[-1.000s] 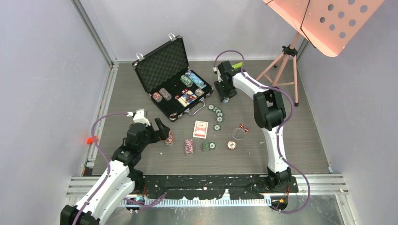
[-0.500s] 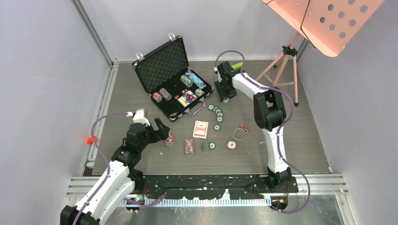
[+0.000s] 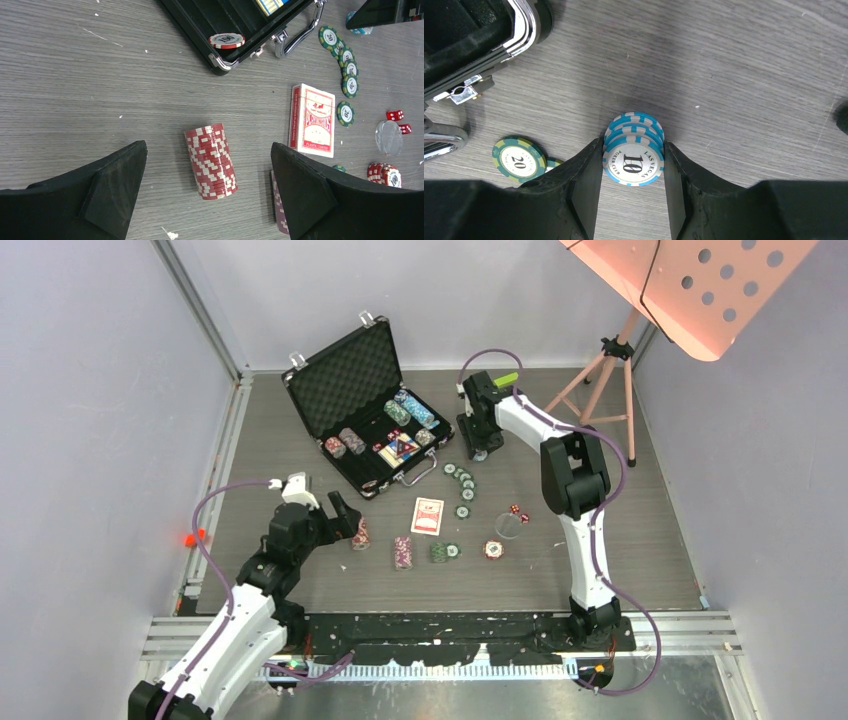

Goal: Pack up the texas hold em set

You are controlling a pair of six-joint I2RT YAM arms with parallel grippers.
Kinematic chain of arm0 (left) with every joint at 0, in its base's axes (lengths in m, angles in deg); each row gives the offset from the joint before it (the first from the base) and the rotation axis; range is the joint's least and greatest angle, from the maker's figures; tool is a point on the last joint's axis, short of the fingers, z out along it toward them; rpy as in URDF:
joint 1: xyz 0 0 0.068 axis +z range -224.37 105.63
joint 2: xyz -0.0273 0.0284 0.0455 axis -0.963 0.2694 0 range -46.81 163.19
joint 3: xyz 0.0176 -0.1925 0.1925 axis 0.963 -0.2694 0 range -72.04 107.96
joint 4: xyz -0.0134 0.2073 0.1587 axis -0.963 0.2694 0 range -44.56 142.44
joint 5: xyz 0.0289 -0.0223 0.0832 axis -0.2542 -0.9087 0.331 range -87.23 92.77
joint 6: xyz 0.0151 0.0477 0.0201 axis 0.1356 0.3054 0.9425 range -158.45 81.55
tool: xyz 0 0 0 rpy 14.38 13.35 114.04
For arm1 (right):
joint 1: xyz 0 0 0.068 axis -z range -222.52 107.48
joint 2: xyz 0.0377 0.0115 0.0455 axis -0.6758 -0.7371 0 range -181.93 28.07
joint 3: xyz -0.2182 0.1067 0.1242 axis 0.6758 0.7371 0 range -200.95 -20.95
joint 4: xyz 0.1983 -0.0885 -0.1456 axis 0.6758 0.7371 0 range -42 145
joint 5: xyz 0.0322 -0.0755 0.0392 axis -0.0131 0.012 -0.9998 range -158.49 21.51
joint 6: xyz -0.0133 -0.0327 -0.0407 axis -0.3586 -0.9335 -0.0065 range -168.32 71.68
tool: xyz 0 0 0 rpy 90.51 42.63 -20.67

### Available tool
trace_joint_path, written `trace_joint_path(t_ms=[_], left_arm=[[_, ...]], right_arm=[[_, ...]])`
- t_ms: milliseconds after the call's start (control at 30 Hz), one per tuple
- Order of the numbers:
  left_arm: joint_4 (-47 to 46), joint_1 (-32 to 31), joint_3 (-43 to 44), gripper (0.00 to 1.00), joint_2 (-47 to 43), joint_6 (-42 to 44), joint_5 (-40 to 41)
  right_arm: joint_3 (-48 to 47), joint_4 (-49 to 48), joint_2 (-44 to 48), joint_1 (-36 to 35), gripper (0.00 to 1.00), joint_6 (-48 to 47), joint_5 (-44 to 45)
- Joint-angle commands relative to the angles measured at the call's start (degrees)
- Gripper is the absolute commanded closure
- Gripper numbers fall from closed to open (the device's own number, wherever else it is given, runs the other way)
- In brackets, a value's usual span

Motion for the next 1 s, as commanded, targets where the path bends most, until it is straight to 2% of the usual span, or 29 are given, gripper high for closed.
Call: trace_joint_path(t_ms=[0,600,700,833,967], left_arm=[[-1.4,-0.2,-0.4,0.02,-0.4,0.0,1.0],[-1.5,-0.2,0.7,0.02,1.1,-0.1,1.4],[0.7,-0.2,5.0,0.02,3.5,-3.2,1.3],[-2.5,-0.2,12.6,0.02,11.5,-8.3,-8.2],[0.8,-0.2,23.0,0.01,22.3,-8.4,-14.2]], right_arm=[[-1.8,1.6,5.1,-0.3,0.82,0.8,-0.3],[-3.3,3.1,8.1,-0.3,0.82,1.3,-1.3],[-2.4,3.0,9.8,-0.3,0.83,2.1,-4.0],[0.5,2.0,13.4,-1.3,0.86,4.4,-6.5],[3.8,2.2,17.1,-2.8,0.88,5.2,-7.4]])
